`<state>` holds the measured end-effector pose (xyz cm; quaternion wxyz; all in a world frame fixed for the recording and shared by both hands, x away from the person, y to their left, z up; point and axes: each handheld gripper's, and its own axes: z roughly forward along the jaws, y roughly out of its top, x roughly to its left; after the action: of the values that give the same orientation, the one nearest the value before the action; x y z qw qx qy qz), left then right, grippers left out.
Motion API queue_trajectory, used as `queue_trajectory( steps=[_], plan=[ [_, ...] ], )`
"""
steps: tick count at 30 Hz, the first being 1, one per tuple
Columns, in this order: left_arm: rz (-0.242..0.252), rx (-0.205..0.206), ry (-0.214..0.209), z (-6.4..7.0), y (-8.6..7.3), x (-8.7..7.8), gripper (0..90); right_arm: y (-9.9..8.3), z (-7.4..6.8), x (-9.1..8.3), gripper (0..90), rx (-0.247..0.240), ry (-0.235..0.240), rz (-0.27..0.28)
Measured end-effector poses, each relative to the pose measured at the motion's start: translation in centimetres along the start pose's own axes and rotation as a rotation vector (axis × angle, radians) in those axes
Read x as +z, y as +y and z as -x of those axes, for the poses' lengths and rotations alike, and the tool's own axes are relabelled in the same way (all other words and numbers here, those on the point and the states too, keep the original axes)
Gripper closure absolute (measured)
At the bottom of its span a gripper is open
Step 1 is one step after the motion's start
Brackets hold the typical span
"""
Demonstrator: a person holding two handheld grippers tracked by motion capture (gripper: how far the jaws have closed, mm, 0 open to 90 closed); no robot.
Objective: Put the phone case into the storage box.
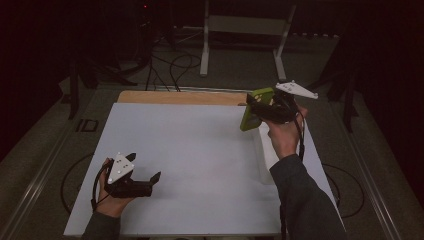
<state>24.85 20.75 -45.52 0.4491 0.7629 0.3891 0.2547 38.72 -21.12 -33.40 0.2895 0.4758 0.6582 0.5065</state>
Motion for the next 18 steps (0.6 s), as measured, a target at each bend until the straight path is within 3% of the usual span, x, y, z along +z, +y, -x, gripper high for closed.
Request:
queue_trajectory(
  steps=[18],
  plan=[
    [0.005,-0.023,0.011,-0.8,-0.8,-0.5,0.0,0.2,1.3,0.7,15.9,0.004,-0.044,-0.001]
  ],
)
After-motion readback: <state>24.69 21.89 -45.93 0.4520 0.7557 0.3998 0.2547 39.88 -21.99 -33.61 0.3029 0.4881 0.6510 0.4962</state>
